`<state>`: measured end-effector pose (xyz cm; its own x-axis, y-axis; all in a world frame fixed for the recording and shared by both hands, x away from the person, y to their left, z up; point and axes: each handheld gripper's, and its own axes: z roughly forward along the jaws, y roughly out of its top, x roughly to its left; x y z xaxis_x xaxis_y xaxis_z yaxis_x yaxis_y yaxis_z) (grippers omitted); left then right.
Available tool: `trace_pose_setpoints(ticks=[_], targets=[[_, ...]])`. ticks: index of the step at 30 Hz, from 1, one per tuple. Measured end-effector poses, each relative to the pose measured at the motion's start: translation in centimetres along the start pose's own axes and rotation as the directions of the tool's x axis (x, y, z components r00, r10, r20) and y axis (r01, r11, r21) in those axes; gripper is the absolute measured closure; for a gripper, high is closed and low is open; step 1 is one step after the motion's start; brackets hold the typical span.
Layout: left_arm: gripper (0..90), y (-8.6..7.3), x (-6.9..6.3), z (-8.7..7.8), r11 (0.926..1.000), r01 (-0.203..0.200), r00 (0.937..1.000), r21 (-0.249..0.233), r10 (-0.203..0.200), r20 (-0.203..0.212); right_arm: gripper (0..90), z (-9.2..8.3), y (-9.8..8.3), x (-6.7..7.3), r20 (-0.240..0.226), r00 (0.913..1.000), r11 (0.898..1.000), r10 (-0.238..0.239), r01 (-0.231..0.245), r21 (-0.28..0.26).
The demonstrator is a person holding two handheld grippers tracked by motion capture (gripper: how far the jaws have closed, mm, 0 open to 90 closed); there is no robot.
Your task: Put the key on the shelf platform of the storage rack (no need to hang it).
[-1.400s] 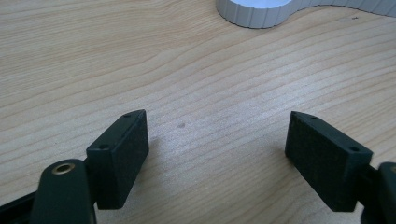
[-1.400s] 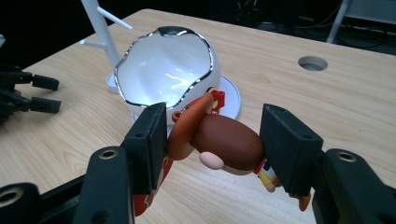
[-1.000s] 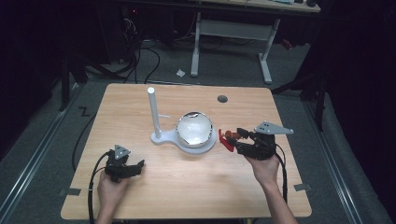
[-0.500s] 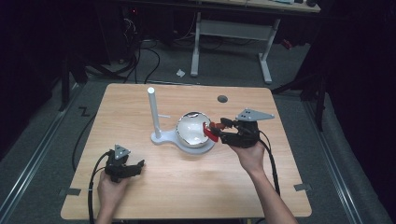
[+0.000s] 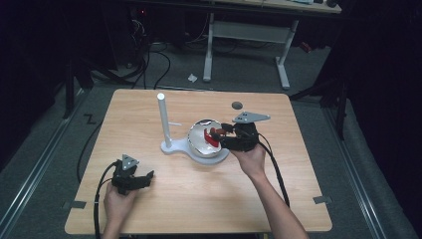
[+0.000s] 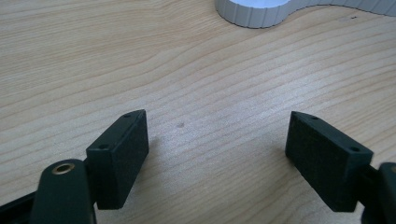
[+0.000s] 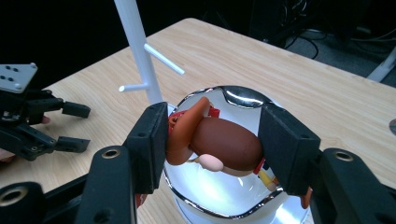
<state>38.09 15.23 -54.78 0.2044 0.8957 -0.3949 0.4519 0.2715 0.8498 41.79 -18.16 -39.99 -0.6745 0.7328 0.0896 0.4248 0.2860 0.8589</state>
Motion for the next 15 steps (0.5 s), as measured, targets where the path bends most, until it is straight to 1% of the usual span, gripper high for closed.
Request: trace_pose_setpoints(ticks=[7,8,9,11,15], targets=[[21.7,0.0,0.0,0.0,1.0,0.001,1.0,0.0,-0.001,0.001,44.4,1.8,-0.3,-0.1,0.002,0.9999,0.999,0.013,-0.013,0.031],[21.7,0.0,0.0,0.0,1.0,0.001,1.0,0.0,-0.001,0.001,44.4,1.8,-0.3,-0.1,0.002,0.9999,0.999,0.013,-0.013,0.031],[21.6,0.0,0.0,0.0,1.0,0.001,1.0,0.0,-0.001,0.001,44.4,2.3,-0.4,-0.2,0.001,0.9998,0.999,0.019,-0.019,0.044],[21.6,0.0,0.0,0.0,1.0,0.0,1.0,-0.001,0.0,0.001,44.4,2.8,-0.5,-0.2,0.001,0.9996,0.998,0.029,-0.029,0.058],[21.6,0.0,0.0,0.0,1.0,-0.001,1.0,0.002,0.001,0.002,44.3,3.6,-0.6,-0.1,-0.002,0.9996,0.996,0.029,-0.029,0.08]])
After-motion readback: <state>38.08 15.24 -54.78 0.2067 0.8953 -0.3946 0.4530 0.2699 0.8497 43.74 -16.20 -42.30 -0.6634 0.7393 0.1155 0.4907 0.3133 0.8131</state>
